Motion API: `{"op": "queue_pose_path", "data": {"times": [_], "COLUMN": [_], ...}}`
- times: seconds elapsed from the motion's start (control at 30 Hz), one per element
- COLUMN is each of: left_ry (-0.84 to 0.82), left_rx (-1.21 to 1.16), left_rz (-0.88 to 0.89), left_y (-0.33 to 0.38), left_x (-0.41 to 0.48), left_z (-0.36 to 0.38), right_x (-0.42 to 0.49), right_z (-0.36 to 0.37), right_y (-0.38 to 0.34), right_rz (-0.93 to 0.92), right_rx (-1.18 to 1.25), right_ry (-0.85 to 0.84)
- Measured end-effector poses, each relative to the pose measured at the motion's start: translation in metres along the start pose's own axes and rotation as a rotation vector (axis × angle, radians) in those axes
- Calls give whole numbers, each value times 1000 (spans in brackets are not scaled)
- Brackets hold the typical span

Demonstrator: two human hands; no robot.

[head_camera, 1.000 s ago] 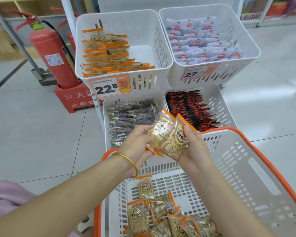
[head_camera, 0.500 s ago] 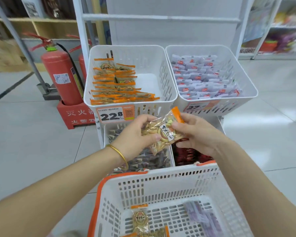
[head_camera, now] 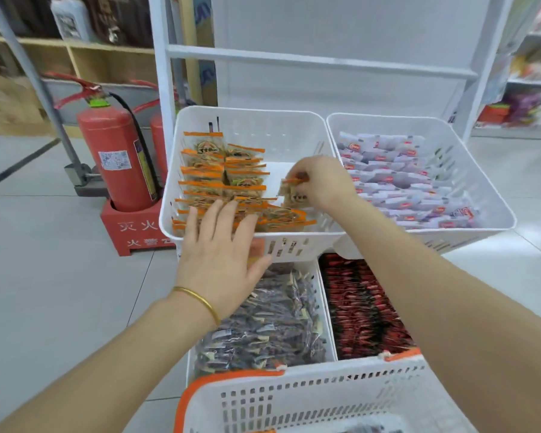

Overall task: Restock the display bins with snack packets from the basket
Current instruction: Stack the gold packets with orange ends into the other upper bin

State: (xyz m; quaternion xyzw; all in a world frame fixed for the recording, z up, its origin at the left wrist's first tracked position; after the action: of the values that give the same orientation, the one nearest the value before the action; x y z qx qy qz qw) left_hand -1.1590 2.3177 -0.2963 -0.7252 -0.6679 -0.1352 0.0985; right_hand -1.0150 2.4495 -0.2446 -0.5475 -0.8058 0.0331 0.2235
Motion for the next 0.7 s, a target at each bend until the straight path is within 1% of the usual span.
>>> {"op": "queue_pose_path", "data": {"times": [0.1, 0.2, 0.27, 0.33, 0.4, 0.47, 0.53, 0.6, 0.63, 0.67, 0.7], "left_ry": [-7, -19, -18, -10, 30, 66, 55, -11, -72, -144, -213], "left_rx": [-15, -18, -36, -56, -69, -122, -170, -177, -165, -145, -122], "left_rz": [17, 13, 20, 38, 79, 130, 165, 199, 223, 249, 268], "left_y": [-2, -2, -2, -2, 0, 7, 13, 20, 24, 28, 32], "left_x": [1, 2, 2, 0, -6, -17, -34, -56, -68, -83, -99], "left_z": [1, 0, -2, -6, -14, -23, -29, -25, -20, -13, -4], "right_x": [2, -2, -5, -10, -23, -49, -88, -139, -167, -194, -220], "right_z": [18, 31, 28, 15, -2, -20, -38, -45, -40, -27, -7], "right_y": [1, -4, -3, -1, -3, -7, -10, -13, -12, -9, -6], "right_rz": [2, 54, 120, 143, 98, 27, -24, -40, -24, 13, 67], "right_rx": [234, 358, 436, 448, 423, 426, 544, 720, 780, 822, 852], "right_ry": [-117, -275, -296, -252, -166, -36, 123, 223, 230, 203, 137]}}
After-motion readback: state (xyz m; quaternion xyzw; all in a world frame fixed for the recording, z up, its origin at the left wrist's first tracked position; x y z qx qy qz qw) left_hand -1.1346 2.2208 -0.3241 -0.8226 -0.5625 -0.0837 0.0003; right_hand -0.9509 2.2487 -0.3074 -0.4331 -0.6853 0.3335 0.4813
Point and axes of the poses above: each hand's wrist, its own x-axis towards the middle knuckle, its own z-axis out of the palm, y = z × x, the point moved 5 cm from there along x, towards the middle knuckle, and after that the axes turned 5 degrees about -z, right-handed, at the moved point
